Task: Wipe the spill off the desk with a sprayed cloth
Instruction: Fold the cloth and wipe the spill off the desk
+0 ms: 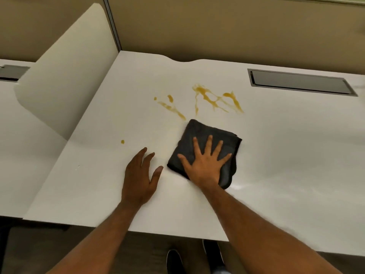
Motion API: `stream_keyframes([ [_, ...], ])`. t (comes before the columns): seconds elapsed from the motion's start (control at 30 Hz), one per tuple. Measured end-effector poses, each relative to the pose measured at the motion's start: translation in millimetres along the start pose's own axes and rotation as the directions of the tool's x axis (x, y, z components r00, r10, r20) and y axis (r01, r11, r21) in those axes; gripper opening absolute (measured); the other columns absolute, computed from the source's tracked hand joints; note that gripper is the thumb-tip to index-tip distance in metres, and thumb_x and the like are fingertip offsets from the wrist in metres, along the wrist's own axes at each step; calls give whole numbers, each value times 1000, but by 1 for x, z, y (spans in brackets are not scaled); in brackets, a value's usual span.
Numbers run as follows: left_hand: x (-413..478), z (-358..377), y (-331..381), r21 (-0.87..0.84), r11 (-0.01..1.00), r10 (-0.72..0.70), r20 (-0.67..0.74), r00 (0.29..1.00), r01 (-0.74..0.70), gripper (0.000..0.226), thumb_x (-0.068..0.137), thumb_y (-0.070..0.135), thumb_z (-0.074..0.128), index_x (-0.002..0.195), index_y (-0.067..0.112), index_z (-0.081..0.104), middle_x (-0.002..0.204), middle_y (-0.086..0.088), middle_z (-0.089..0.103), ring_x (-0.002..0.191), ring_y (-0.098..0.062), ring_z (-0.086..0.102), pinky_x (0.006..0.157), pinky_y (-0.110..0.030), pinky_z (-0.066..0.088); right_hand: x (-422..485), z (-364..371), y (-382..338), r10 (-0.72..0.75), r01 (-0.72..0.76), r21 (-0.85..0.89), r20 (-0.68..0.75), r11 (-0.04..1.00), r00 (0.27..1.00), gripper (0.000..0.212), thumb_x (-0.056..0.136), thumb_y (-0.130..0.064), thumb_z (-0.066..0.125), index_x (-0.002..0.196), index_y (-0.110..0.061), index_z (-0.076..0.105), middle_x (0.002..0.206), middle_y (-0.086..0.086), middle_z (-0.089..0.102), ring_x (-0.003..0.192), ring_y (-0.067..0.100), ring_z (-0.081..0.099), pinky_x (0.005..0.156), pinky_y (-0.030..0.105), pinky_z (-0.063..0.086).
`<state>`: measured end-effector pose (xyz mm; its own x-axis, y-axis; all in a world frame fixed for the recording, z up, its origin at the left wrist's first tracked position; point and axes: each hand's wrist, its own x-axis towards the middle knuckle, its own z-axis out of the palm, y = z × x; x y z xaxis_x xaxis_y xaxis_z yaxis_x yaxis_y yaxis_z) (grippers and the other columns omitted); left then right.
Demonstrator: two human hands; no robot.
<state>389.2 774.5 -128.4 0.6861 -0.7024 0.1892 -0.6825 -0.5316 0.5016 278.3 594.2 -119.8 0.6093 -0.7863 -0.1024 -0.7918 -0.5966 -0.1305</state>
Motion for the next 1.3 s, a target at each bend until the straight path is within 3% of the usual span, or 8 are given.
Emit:
stream_keyframes([
  [0.17,4,-2,4,-40,998,-56,30,998,57,64,95,59,31,140,17,49,153,-6,42,141,-24,39,115,-44,34,-12,-3,44,-362,362,-9,13,932,932,59,92,-71,17,148,-53,18,165,-7,2,151,29,-9,107,76,-6],
  [0.33,0,0,7,59,998,2,79,997,-6,65,95,60,29,139,17,50,152,-5,44,142,-22,38,120,-41,26,-4,-16,94,186,-185,40,-24,982,982,62,93,-67,22,151,-45,19,166,-3,1,151,31,-9,107,77,-2],
  [0.4,2,0,9,72,997,-1,90,996,-5,65,95,59,30,138,16,51,151,-5,45,141,-23,39,120,-41,26,-12,-12,71,205,-205,11,-1,979,979,70,89,-73,18,153,-43,12,165,4,-4,149,39,-11,105,78,-6],
  [0.6,0,-3,7,40,999,23,102,995,-27,65,94,57,31,138,14,53,148,-10,49,138,-28,43,115,-49,34,-50,7,21,-371,374,-36,69,927,926,72,86,-81,8,150,-49,8,165,3,-7,147,38,-21,105,76,-12],
  [0.7,0,-2,7,56,998,21,111,994,-28,67,94,58,29,138,14,53,148,-10,49,140,-28,41,117,-47,30,-47,0,56,-434,435,-3,41,900,900,60,92,-73,13,148,-51,18,165,-7,1,150,28,-14,107,73,-9],
  [0.87,1,-3,11,90,995,32,130,991,-44,65,95,55,28,136,13,55,149,-9,47,142,-27,39,118,-47,28,-25,-20,162,17,-17,15,-51,1000,999,55,94,-60,38,147,-47,31,164,-8,12,152,24,3,111,72,1],
  [1.0,1,-4,11,87,996,18,111,994,-28,64,95,54,28,133,13,58,149,-9,47,141,-27,40,117,-49,31,-23,-37,261,443,-434,106,-81,895,893,58,94,-59,35,149,-41,31,164,-5,14,152,27,3,106,78,3],
  [1.3,3,-1,15,118,993,-8,90,996,-3,66,91,60,33,130,14,60,145,-8,51,137,-28,43,116,-47,32,-7,-34,230,445,-440,86,-49,894,894,66,91,-68,29,151,-42,22,165,0,6,151,35,-4,106,78,1],
])
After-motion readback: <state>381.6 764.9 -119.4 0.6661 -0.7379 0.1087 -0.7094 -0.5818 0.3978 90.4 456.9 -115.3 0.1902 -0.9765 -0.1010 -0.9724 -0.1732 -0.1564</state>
